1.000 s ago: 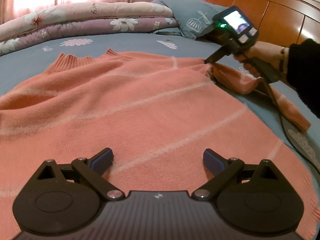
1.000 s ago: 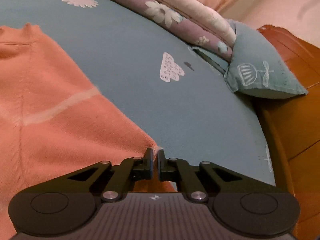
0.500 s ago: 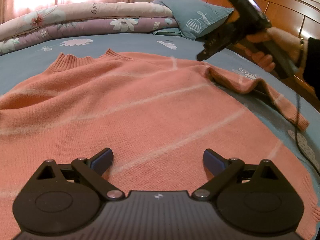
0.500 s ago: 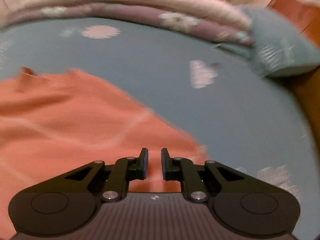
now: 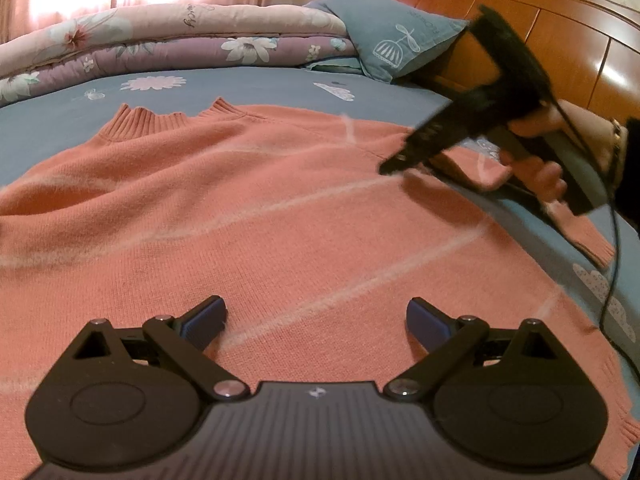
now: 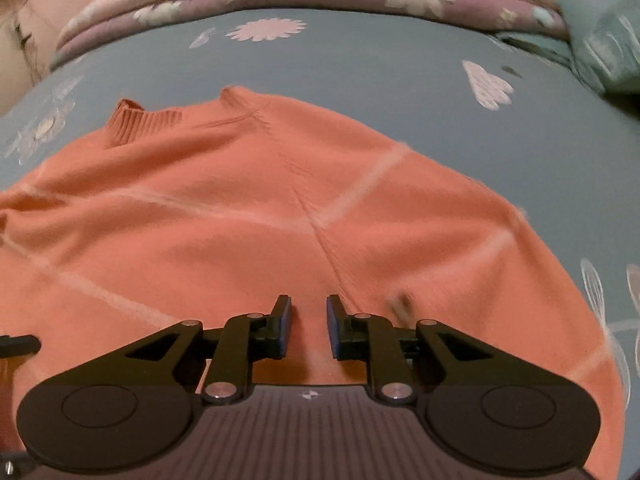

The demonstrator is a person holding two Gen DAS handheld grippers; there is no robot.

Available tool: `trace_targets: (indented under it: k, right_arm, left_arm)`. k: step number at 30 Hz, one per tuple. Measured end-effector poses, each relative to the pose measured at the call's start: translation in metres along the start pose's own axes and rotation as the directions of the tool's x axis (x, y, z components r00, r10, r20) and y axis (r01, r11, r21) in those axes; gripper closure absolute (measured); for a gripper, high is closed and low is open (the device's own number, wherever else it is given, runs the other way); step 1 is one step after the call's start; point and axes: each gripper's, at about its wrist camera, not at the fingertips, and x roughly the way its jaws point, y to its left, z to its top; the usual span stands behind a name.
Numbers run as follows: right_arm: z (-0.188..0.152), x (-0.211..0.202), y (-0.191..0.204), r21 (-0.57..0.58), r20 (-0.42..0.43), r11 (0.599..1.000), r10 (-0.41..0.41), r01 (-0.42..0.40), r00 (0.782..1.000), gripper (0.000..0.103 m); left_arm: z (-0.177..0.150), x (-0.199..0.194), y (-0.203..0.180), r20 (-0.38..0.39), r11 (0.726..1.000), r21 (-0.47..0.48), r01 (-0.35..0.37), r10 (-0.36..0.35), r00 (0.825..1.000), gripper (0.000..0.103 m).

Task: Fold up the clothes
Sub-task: 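Open the right gripper and lift it back above the sweater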

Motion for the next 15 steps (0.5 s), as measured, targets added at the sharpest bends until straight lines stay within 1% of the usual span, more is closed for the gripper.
trace_targets:
  k: [4, 6, 8, 9, 11, 13, 14, 15]
  right_arm:
    - [-0.007, -0.012, -0.002, 0.042, -0.002, 0.999, -0.022, 0.022, 1.000, 0.079]
    - [-0.003, -0.015, 0.009, 0.033, 0.014, 0.999, -0.023, 0.022, 1.000, 0.065]
    - [-0.001, -0.015, 0.025, 0.000, 0.047, 1.000, 0.013, -0.013, 0.999, 0.061]
    - [0.000, -0.014, 0.033, -0.017, 0.061, 0.999, 0.031, -0.030, 0.998, 0.061]
    - [-0.002, -0.007, 0.047, -0.052, 0.041, 0.997, 0.055, -0.053, 0.998, 0.060]
    - [-0.007, 0.004, 0.056, -0.099, 0.009, 0.995, 0.026, -0.025, 1.000, 0.056]
    - [-0.010, 0.003, 0.055, -0.117, 0.019, 0.993, 0.018, -0.015, 1.000, 0.050]
    - [-0.014, 0.001, 0.050, -0.107, 0.022, 0.994, 0.012, -0.010, 1.000, 0.042]
  left_arm:
    - [-0.001, 0.000, -0.001, 0.000, 1.000, 0.005, -0.004, 0.004, 1.000, 0.006]
    - [-0.001, 0.000, -0.001, 0.001, 1.000, 0.008, -0.006, 0.006, 1.000, 0.006]
    - [-0.001, 0.000, -0.001, 0.002, 1.000, 0.010, -0.007, 0.007, 1.000, 0.006]
    - [-0.001, 0.000, -0.001, 0.002, 1.000, 0.010, -0.008, 0.008, 1.000, 0.006]
    - [-0.001, 0.000, -0.002, 0.001, 1.000, 0.012, -0.008, 0.008, 1.000, 0.006]
    - [-0.001, 0.000, -0.002, 0.001, 1.000, 0.013, -0.008, 0.008, 1.000, 0.006]
    - [-0.001, 0.000, -0.002, 0.001, 1.000, 0.011, -0.007, 0.007, 1.000, 0.006]
    - [-0.001, 0.000, -0.001, 0.001, 1.000, 0.009, -0.006, 0.006, 1.000, 0.006]
